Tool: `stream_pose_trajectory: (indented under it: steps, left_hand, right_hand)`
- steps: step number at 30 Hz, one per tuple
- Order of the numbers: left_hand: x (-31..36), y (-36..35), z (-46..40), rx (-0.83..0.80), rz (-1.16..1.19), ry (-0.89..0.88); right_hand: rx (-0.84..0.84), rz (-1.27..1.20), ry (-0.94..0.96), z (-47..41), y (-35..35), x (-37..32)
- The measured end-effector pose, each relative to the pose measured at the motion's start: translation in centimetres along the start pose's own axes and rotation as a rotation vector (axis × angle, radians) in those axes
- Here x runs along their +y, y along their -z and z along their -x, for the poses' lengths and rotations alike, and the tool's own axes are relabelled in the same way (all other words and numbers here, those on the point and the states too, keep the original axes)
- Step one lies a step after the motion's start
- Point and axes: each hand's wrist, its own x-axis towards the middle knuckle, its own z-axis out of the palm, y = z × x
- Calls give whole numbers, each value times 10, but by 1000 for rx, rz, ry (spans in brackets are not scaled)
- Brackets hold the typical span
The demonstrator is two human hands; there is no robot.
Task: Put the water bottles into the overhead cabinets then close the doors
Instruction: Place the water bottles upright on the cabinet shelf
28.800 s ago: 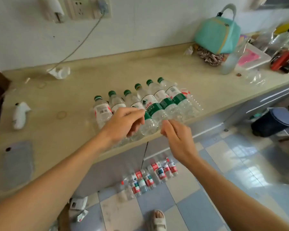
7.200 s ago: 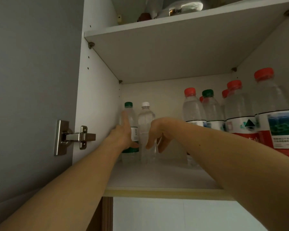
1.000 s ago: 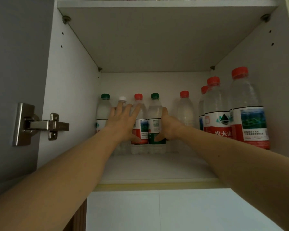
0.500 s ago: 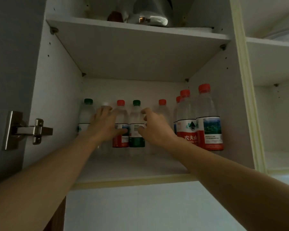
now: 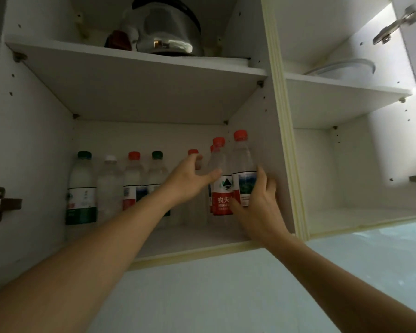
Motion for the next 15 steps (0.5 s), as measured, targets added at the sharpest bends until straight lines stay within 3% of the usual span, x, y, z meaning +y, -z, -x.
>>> stream_pose_trajectory:
  steps: [5, 15]
  left_hand:
    - [6, -25, -8, -96, 199, 78]
    - [-1, -46, -13, -112, 510, 294]
  right_hand:
    - [-39, -174, -106, -7, 3, 11]
    - [-51, -122, -77, -10, 1, 19]
